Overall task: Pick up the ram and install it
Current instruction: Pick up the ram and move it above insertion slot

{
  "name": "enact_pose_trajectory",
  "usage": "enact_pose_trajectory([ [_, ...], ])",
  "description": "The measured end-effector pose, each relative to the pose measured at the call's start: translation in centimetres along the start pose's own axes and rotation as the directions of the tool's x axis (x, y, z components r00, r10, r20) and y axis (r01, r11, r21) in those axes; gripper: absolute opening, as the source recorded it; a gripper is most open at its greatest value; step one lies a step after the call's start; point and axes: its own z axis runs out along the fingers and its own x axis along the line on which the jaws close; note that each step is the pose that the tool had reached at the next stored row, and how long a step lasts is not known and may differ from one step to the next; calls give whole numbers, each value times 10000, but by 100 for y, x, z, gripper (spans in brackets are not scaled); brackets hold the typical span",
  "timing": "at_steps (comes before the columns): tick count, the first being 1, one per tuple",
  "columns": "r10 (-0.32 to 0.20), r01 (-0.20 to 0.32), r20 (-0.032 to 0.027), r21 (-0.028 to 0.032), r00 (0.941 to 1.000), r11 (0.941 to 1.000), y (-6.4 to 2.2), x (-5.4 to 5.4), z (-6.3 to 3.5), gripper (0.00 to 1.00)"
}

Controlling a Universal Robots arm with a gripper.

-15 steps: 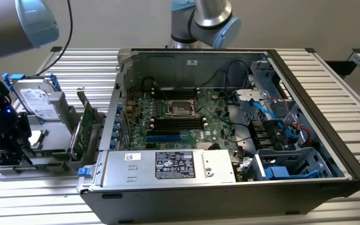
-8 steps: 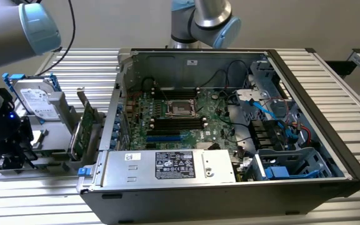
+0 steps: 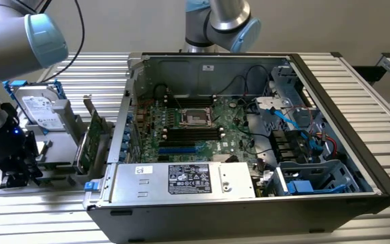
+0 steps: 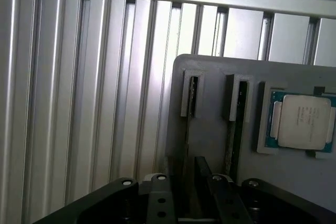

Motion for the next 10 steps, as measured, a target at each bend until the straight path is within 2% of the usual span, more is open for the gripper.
enact_pose_trajectory([
  [4,1,-1,-1,-1,10000,10000,0,-2,47,30],
  [10,33,-33,2,-12,10000,10000,-2,-8,55,30],
])
